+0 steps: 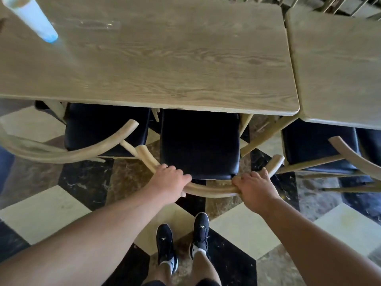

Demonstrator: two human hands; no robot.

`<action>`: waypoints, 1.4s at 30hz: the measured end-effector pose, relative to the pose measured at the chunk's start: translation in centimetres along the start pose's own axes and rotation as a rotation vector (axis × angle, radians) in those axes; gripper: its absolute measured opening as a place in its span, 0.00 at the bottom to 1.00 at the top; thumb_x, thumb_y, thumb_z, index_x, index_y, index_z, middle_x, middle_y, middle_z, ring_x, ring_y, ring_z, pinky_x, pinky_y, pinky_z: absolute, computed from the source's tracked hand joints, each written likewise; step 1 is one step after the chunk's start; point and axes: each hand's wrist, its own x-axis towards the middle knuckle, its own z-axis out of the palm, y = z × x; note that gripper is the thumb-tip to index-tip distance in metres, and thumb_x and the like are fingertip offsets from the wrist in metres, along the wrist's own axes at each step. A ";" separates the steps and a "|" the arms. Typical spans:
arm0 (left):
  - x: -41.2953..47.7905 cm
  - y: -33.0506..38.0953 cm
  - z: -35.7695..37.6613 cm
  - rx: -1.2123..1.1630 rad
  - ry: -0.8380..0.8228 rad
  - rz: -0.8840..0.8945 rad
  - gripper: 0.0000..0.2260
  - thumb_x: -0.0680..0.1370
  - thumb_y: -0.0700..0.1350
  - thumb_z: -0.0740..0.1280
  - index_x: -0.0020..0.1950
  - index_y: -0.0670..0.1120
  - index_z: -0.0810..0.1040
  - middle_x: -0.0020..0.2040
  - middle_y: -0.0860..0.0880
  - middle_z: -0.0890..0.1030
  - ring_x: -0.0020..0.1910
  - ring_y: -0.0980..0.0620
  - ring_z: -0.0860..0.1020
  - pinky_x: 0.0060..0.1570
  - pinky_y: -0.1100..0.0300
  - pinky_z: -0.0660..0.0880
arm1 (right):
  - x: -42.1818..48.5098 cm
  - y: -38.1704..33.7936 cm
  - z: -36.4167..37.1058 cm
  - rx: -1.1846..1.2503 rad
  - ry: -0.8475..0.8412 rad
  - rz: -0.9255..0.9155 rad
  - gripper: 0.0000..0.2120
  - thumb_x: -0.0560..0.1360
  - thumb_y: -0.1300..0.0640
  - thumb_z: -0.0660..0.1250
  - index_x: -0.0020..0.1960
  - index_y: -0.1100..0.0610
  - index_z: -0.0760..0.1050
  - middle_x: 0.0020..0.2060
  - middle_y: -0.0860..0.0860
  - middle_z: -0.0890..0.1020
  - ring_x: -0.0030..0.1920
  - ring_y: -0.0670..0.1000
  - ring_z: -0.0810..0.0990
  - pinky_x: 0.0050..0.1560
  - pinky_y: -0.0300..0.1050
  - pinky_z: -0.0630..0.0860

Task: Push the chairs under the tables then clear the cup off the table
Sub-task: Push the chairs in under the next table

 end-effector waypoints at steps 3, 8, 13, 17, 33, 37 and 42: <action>2.1 -0.6 -1.6 0.031 0.004 -0.020 0.17 0.81 0.59 0.69 0.65 0.53 0.75 0.54 0.49 0.81 0.57 0.43 0.78 0.64 0.41 0.70 | 2.0 1.4 -1.3 -0.013 0.003 -0.008 0.15 0.81 0.54 0.64 0.66 0.42 0.73 0.58 0.46 0.80 0.64 0.57 0.76 0.76 0.71 0.57; 5.2 -1.8 -3.8 0.059 0.007 -0.086 0.17 0.80 0.59 0.69 0.65 0.53 0.75 0.53 0.50 0.81 0.58 0.45 0.78 0.68 0.43 0.68 | 5.2 3.0 -3.4 0.008 0.024 -0.023 0.20 0.79 0.59 0.64 0.68 0.43 0.72 0.56 0.49 0.79 0.63 0.58 0.76 0.78 0.75 0.53; 7.3 -1.7 -4.9 0.042 0.030 -0.119 0.17 0.80 0.58 0.70 0.63 0.51 0.75 0.53 0.50 0.81 0.58 0.44 0.78 0.70 0.42 0.66 | 7.4 4.8 -4.3 -0.012 0.042 -0.022 0.21 0.77 0.59 0.64 0.69 0.46 0.71 0.59 0.51 0.79 0.64 0.59 0.76 0.78 0.74 0.53; 6.7 -2.7 -3.8 0.013 0.121 -0.115 0.16 0.79 0.57 0.71 0.61 0.50 0.76 0.54 0.49 0.81 0.58 0.44 0.78 0.70 0.44 0.68 | 8.0 4.3 -5.0 -0.079 -0.028 0.030 0.22 0.78 0.60 0.62 0.71 0.49 0.70 0.63 0.53 0.79 0.68 0.61 0.74 0.78 0.75 0.52; -4.4 -23.9 -0.4 -0.228 0.022 -0.492 0.29 0.80 0.56 0.69 0.77 0.51 0.63 0.61 0.48 0.78 0.49 0.47 0.82 0.46 0.50 0.81 | 14.5 -16.9 -11.7 0.340 -0.067 -0.038 0.30 0.80 0.40 0.68 0.75 0.49 0.60 0.52 0.51 0.80 0.50 0.57 0.82 0.49 0.56 0.83; -4.0 -25.7 -0.1 -0.256 -0.033 -0.354 0.25 0.82 0.52 0.67 0.76 0.52 0.62 0.49 0.53 0.79 0.38 0.52 0.79 0.35 0.57 0.77 | 15.2 -18.4 -12.2 0.343 -0.059 0.041 0.22 0.84 0.50 0.64 0.74 0.50 0.61 0.48 0.52 0.81 0.44 0.57 0.83 0.45 0.57 0.83; -3.4 -26.0 -0.6 -0.240 -0.070 -0.310 0.27 0.82 0.52 0.67 0.78 0.51 0.60 0.52 0.50 0.81 0.42 0.49 0.82 0.42 0.51 0.83 | 14.4 -19.2 -12.8 0.348 -0.072 0.062 0.21 0.84 0.51 0.64 0.74 0.50 0.60 0.48 0.50 0.81 0.43 0.55 0.82 0.45 0.55 0.83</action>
